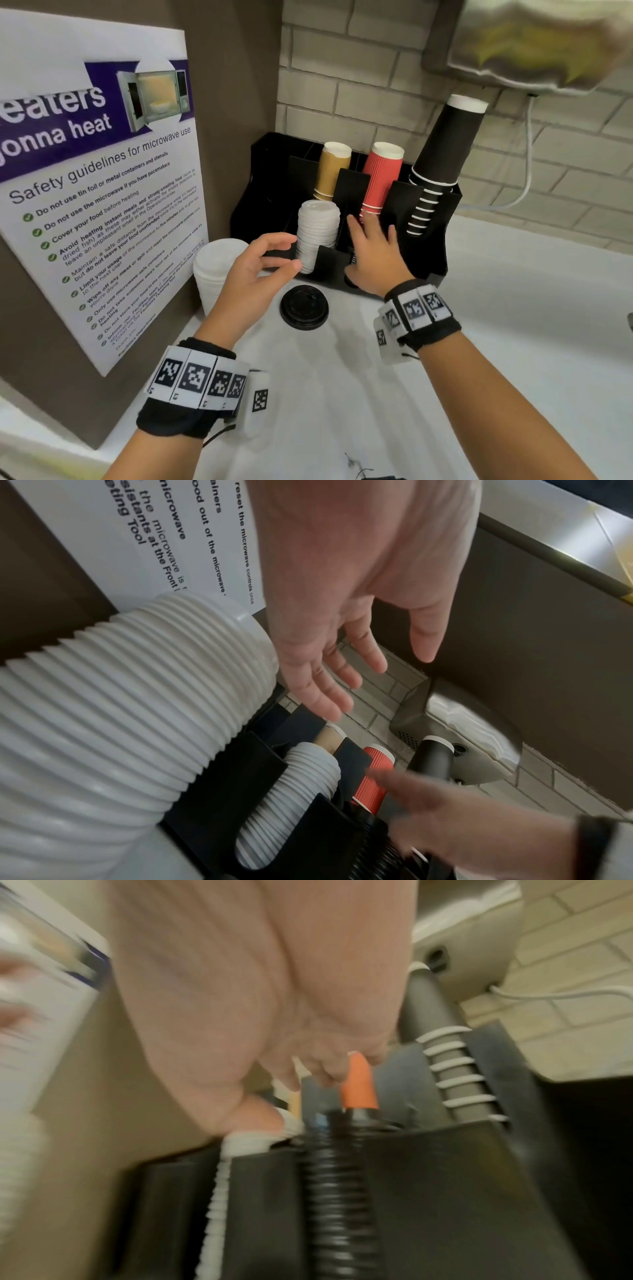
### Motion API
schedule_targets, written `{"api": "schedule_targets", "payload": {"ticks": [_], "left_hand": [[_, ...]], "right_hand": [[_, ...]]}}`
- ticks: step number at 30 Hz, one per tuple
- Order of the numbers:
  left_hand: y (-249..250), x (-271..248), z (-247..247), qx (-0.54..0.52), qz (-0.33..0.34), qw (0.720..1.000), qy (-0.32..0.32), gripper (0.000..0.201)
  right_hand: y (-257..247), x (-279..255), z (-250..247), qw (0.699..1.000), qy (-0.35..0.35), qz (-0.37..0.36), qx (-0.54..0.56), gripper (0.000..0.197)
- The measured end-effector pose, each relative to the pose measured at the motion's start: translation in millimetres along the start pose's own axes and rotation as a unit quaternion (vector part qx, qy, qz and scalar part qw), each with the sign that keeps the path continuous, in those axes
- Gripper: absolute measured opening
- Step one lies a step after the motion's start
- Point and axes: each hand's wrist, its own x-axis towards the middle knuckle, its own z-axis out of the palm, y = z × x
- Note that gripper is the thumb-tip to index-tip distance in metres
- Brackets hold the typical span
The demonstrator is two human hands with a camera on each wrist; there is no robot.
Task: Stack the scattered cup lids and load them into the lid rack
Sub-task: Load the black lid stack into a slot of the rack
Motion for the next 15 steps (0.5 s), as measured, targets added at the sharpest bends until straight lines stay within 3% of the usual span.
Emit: {"api": "schedule_targets", "payload": {"ticks": [1, 2, 4, 6, 7, 10, 15], "left_hand": [[0.1, 0.4, 0.5, -0.002, 0.001, 1.000, 0.001, 0.031], [0.2, 0.8, 1.1, -0.003, 0.002, 1.000, 0.002, 0.031], [0.4, 1.1, 2.7, -0.004, 0.003, 1.000, -0.002, 0.031], [0.7, 0.1, 4.6, -0.006, 0.001, 1.000, -0.008, 0.031], [0.7, -0.6, 5.6, -0.006, 0.000, 1.000, -0.010, 0.032], [-0.5, -3.6, 7.3, -0.002, -0.003, 1.000, -0.011, 0.032], [-4.3, -7.9, 4.7, 0.002, -0.009, 1.000, -0.007, 0.030]], "right_hand": [[-9.7, -4.5, 0.3, 0.998, 0.032, -0.045, 0.044, 0.077], [-20.4, -8.7, 2.4, 0.991, 0.019, -0.083, 0.104, 0.067], [-41.3, -14.9, 14.0, 0.971, -0.108, -0.124, 0.176, 0.057], [-54.5, -15.8, 30.0, 0.955, -0.240, -0.106, 0.139, 0.069], [-57.2, -14.5, 37.5, 0.954, -0.267, -0.085, 0.107, 0.078], [-59.0, -9.4, 52.5, 0.954, -0.293, -0.037, 0.051, 0.090], [-46.2, -8.3, 55.7, 0.951, -0.284, 0.001, 0.125, 0.080]]}}
